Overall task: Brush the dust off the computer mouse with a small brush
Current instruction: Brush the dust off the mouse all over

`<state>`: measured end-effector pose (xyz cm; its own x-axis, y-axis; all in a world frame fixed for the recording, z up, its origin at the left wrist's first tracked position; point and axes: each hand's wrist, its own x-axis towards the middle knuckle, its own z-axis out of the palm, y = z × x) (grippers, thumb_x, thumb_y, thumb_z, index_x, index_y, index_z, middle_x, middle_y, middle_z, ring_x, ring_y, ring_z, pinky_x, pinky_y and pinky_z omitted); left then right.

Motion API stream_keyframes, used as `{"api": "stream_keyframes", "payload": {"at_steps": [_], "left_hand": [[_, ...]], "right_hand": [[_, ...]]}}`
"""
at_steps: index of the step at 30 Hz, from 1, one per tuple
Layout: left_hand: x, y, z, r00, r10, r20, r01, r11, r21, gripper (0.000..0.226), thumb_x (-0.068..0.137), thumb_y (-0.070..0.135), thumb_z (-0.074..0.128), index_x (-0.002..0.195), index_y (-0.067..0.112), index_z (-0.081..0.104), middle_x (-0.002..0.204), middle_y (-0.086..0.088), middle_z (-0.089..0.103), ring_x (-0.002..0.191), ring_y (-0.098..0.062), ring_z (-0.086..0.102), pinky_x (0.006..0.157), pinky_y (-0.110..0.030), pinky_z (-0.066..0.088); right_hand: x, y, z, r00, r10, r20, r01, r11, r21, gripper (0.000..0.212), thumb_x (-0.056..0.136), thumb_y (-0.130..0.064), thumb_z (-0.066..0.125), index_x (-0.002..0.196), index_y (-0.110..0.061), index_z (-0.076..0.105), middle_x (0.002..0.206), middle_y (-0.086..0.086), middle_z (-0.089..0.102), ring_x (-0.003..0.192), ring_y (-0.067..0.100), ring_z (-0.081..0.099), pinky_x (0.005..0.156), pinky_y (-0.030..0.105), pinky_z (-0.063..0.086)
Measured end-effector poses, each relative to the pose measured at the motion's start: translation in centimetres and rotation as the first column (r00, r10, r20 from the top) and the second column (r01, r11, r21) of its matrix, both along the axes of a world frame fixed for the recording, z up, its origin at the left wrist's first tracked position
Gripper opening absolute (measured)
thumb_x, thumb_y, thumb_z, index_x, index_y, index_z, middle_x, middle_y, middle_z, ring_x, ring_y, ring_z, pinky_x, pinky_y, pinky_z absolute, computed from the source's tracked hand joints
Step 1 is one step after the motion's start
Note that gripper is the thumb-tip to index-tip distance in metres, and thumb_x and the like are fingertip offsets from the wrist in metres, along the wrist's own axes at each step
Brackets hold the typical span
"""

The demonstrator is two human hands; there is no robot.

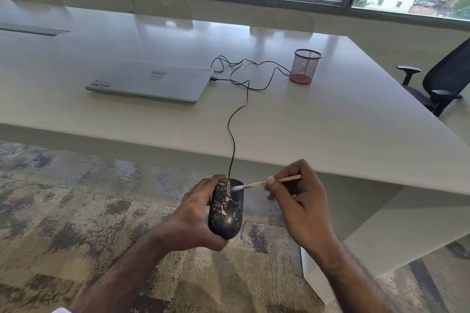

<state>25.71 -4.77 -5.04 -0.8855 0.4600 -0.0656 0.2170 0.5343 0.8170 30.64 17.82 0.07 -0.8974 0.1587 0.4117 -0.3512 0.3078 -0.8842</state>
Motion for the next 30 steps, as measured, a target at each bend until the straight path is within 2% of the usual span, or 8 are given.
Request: {"api": "stream_keyframes", "payload": {"at_steps": [3, 7, 12, 16, 18, 23, 27, 30], "left_hand": [[0.05, -0.02, 0.05, 1.000, -0.003, 0.004, 0.003, 1.000, -0.001, 0.119, 0.047, 0.027, 0.092, 0.151, 0.041, 0.035, 0.136, 0.015, 0.048, 0.130, -0.017, 0.052, 0.105, -0.047, 0.055], [0.12, -0.11, 0.09, 1.000, -0.001, 0.010, 0.001, 1.000, -0.007, 0.121, 0.048, 0.025, 0.091, 0.154, 0.036, 0.034, 0.136, 0.013, 0.048, 0.130, -0.018, 0.051, 0.107, -0.046, 0.054], [0.07, -0.07, 0.10, 1.000, 0.000, 0.013, 0.000, 1.000, -0.005, 0.120, 0.049, 0.024, 0.092, 0.155, 0.034, 0.035, 0.137, 0.009, 0.049, 0.130, -0.020, 0.052, 0.106, -0.048, 0.055], [0.01, -0.09, 0.09, 1.000, 0.008, 0.001, -0.008, 1.000, -0.007, 0.119, 0.048, 0.025, 0.091, 0.154, 0.033, 0.036, 0.136, 0.009, 0.050, 0.129, -0.020, 0.054, 0.105, -0.049, 0.055], [-0.02, -0.14, 0.07, 1.000, 0.006, -0.002, -0.006, 1.000, -0.013, 0.122, 0.048, 0.026, 0.091, 0.156, 0.032, 0.035, 0.137, 0.008, 0.049, 0.129, -0.020, 0.053, 0.107, -0.048, 0.054], [-0.06, -0.03, 0.15, 1.000, -0.004, 0.005, 0.004, 1.000, -0.003, 0.120, 0.049, 0.025, 0.092, 0.153, 0.035, 0.035, 0.136, 0.011, 0.049, 0.129, -0.018, 0.053, 0.106, -0.045, 0.055], [-0.13, -0.05, 0.16, 1.000, -0.008, -0.010, 0.008, 1.000, -0.008, 0.112, 0.049, 0.023, 0.091, 0.147, 0.039, 0.039, 0.130, 0.011, 0.051, 0.123, -0.019, 0.056, 0.100, -0.047, 0.058], [-0.14, -0.13, 0.19, 1.000, -0.005, -0.001, 0.005, 1.000, -0.008, 0.115, 0.050, 0.024, 0.091, 0.149, 0.038, 0.037, 0.132, 0.009, 0.050, 0.126, -0.019, 0.054, 0.104, -0.046, 0.055]], "right_hand": [[0.20, -0.15, -0.37, 0.998, 0.042, 0.038, -0.043, 0.999, 0.028, 0.015, 0.088, -0.027, 0.069, 0.081, -0.030, 0.056, 0.074, 0.011, 0.065, 0.065, 0.036, 0.061, 0.057, 0.055, 0.049], [0.34, 0.07, 0.02, 1.000, 0.021, -0.001, -0.021, 1.000, 0.020, 0.012, 0.084, -0.035, 0.066, 0.079, -0.033, 0.055, 0.069, 0.011, 0.063, 0.058, 0.037, 0.058, 0.050, 0.054, 0.047], [0.40, -0.33, -0.08, 0.998, 0.057, -0.005, -0.057, 0.998, 0.005, 0.014, 0.088, -0.030, 0.070, 0.082, -0.031, 0.058, 0.073, 0.008, 0.065, 0.061, 0.039, 0.058, 0.051, 0.048, 0.047], [0.56, -0.10, -0.46, 0.993, 0.112, 0.021, -0.113, 0.993, 0.028, 0.015, 0.088, -0.021, 0.069, 0.081, -0.025, 0.056, 0.066, 0.011, 0.055, 0.051, 0.022, 0.044, 0.045, 0.036, 0.035], [0.56, 0.03, -0.09, 0.995, 0.097, -0.006, -0.097, 0.995, 0.009, 0.015, 0.087, -0.024, 0.068, 0.080, -0.026, 0.055, 0.067, 0.012, 0.055, 0.051, 0.027, 0.045, 0.044, 0.038, 0.036], [0.57, -0.35, 0.14, 0.994, 0.109, -0.016, -0.109, 0.994, 0.022, 0.013, 0.088, -0.033, 0.069, 0.083, -0.033, 0.058, 0.074, 0.007, 0.064, 0.058, 0.043, 0.054, 0.047, 0.054, 0.045], [0.65, -0.13, -0.42, 0.986, 0.167, 0.006, -0.167, 0.986, 0.029, 0.013, 0.088, -0.028, 0.067, 0.082, -0.025, 0.056, 0.067, 0.011, 0.056, 0.052, 0.040, 0.041, 0.044, 0.047, 0.037], [0.64, 0.20, -0.02, 0.990, 0.141, -0.017, -0.141, 0.990, 0.011, 0.013, 0.086, -0.029, 0.068, 0.082, -0.026, 0.056, 0.068, 0.012, 0.059, 0.055, 0.035, 0.048, 0.047, 0.046, 0.041]]}}
